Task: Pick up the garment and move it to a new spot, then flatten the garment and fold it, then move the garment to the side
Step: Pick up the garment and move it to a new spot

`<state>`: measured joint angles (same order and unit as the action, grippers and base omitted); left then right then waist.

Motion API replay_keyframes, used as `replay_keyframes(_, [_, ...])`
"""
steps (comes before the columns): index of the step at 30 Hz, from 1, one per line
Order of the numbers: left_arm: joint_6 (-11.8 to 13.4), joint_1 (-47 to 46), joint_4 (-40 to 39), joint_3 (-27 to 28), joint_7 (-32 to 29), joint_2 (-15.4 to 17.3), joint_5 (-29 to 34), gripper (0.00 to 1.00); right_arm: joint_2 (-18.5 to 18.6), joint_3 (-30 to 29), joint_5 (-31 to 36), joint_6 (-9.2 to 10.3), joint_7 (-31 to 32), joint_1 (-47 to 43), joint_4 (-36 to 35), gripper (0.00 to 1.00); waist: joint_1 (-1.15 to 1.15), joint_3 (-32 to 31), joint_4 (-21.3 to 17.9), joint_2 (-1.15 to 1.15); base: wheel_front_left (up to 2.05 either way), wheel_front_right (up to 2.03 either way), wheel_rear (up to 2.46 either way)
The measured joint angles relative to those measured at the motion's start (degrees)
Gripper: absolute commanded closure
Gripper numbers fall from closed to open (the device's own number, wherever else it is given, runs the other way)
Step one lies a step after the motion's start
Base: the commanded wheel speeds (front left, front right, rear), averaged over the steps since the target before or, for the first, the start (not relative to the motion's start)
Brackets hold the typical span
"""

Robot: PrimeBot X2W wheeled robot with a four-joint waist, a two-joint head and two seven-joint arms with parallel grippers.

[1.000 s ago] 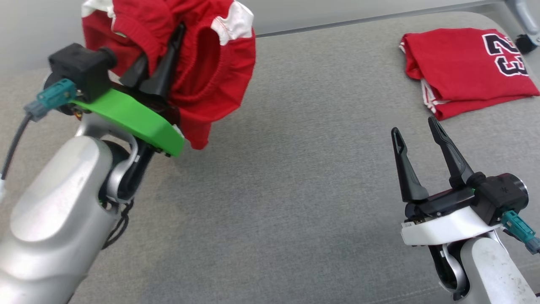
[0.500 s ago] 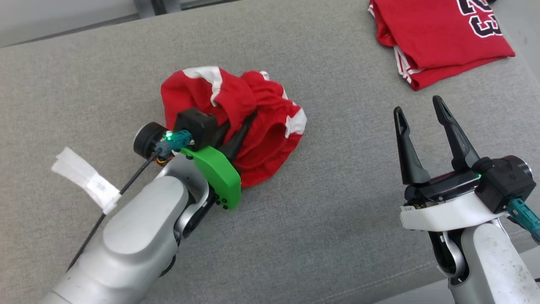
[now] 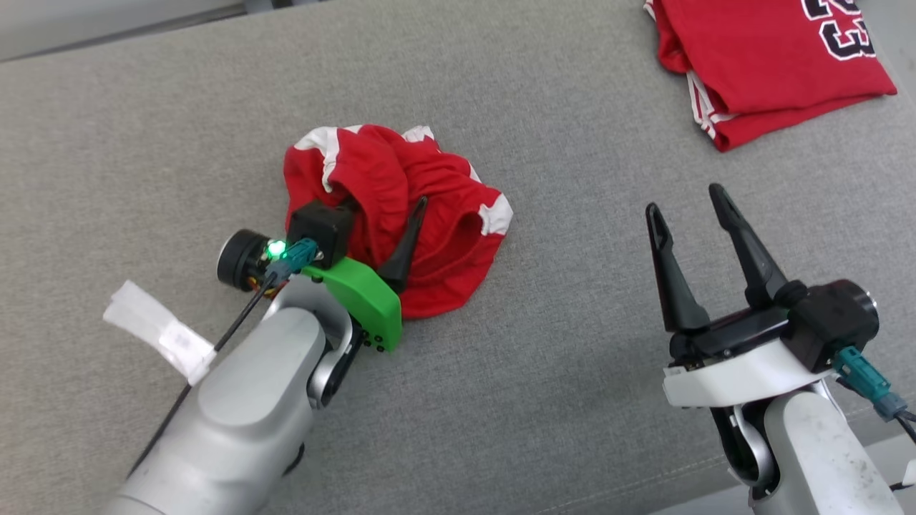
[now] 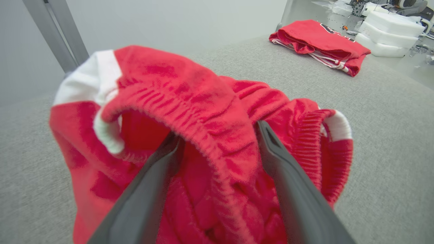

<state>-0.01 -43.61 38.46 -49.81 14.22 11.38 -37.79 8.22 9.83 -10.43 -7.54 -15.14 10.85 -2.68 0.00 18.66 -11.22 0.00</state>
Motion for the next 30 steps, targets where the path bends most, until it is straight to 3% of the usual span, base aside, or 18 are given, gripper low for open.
replay_keyframes(11, [7.2, 17.0, -16.4, 13.0, 0.8, -0.4, 2.8, 0.0, 0.1, 1.6, -0.6, 0.0, 0.0, -4.8, 2.0, 0.0, 0.0, -7.0, 5.6, 0.0, 0.0, 0.0, 0.0])
replay_keyframes(18, [8.3, 30.6, -25.1, 21.9, 0.8, -0.5, 8.3, 0.0, -0.6, 1.5, -1.0, 0.0, 0.0, -7.6, 3.5, 0.0, 0.0, -11.1, 10.3, 0.0, 0.0, 0.0, 0.0])
replay_keyframes(30, [8.0, 46.4, -38.0, 35.9, 0.8, -4.8, 23.5, 0.0, -2.5, -0.2, 0.0, 0.0, 0.0, -11.5, 5.1, 0.0, 0.0, -18.6, 15.0, 0.0, 0.0, 0.0, 0.0])
